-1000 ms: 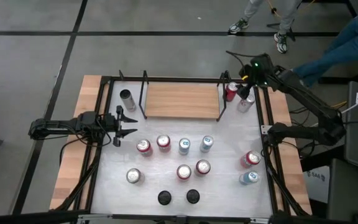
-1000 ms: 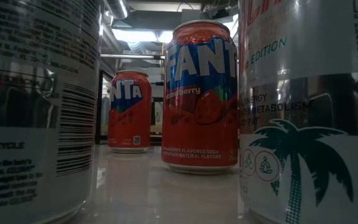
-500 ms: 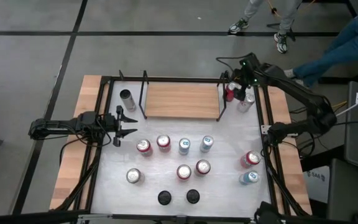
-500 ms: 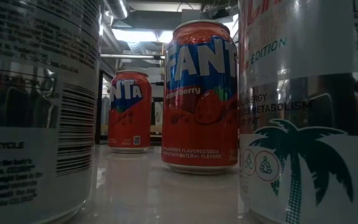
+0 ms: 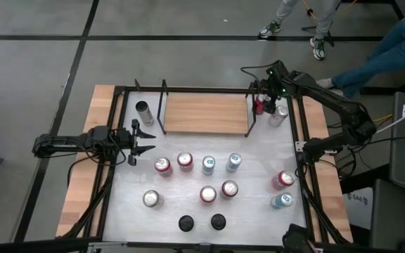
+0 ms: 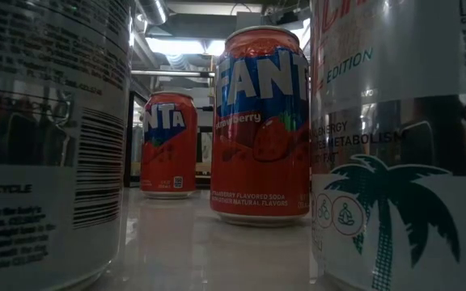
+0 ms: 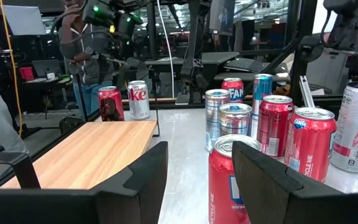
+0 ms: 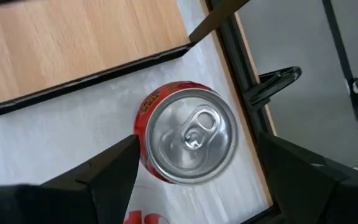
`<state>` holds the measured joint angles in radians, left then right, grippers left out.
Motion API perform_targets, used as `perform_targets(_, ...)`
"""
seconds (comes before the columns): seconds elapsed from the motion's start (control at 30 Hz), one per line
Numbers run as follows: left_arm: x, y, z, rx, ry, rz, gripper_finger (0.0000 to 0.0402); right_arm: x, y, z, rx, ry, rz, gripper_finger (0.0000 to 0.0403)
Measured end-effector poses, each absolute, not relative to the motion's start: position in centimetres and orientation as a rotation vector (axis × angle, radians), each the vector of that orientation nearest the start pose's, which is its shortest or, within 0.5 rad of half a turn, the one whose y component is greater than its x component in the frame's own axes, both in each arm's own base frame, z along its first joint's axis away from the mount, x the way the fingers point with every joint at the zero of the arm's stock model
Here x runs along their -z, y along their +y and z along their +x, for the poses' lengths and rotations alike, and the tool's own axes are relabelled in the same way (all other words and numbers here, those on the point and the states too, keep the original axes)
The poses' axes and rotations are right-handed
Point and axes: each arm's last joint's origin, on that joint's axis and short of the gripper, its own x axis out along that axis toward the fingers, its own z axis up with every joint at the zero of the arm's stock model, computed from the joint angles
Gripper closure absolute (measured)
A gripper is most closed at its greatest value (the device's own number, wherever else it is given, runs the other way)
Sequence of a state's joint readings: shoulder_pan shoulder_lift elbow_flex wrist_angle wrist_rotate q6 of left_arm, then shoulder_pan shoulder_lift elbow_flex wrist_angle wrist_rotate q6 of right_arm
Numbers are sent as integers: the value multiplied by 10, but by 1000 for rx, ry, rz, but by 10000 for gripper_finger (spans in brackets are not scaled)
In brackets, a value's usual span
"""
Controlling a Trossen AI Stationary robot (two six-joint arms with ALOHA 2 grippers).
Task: Place canned beverage on shelf
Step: Put the red and black soda can on the shelf
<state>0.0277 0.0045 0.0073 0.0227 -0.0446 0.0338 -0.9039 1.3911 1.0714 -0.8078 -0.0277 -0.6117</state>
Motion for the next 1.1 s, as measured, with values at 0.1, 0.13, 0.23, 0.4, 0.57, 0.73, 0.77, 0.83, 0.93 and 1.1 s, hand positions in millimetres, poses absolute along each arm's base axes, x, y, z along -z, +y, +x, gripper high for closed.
perform_targets(0.1, -168, 4, 97, -77, -24, 33, 227, -250, -211, 167, 415, 1224, 8, 86)
perform_targets(0.13, -168, 4, 97, -82, -24, 33, 227, -249, -212, 168, 411, 1229, 12, 86)
perform_targets(0.23, -168, 5, 97, -104, -24, 33, 227, -244, -214, 169, 404, 1243, 21, 86)
perform_targets(0.4, -168, 5, 97, -115, -24, 33, 227, -239, -217, 172, 382, 1257, 8, 86)
perform_targets(0.57, -168, 5, 97, -115, -25, 33, 227, -239, -217, 172, 379, 1252, 9, 86)
perform_targets(0.73, -168, 5, 97, -116, -24, 33, 227, -239, -217, 173, 370, 1248, 13, 86)
perform_targets(0.77, -168, 5, 97, -116, -24, 33, 227, -239, -217, 173, 369, 1248, 14, 86)
perform_targets(0.83, -168, 5, 97, -116, -24, 33, 227, -238, -217, 172, 369, 1249, 14, 86)
perform_targets(0.93, -168, 5, 97, -115, -24, 33, 227, -238, -217, 172, 367, 1251, 16, 86)
perform_targets(1.1, -168, 5, 97, -115, -24, 33, 227, -238, -217, 172, 366, 1254, 20, 86)
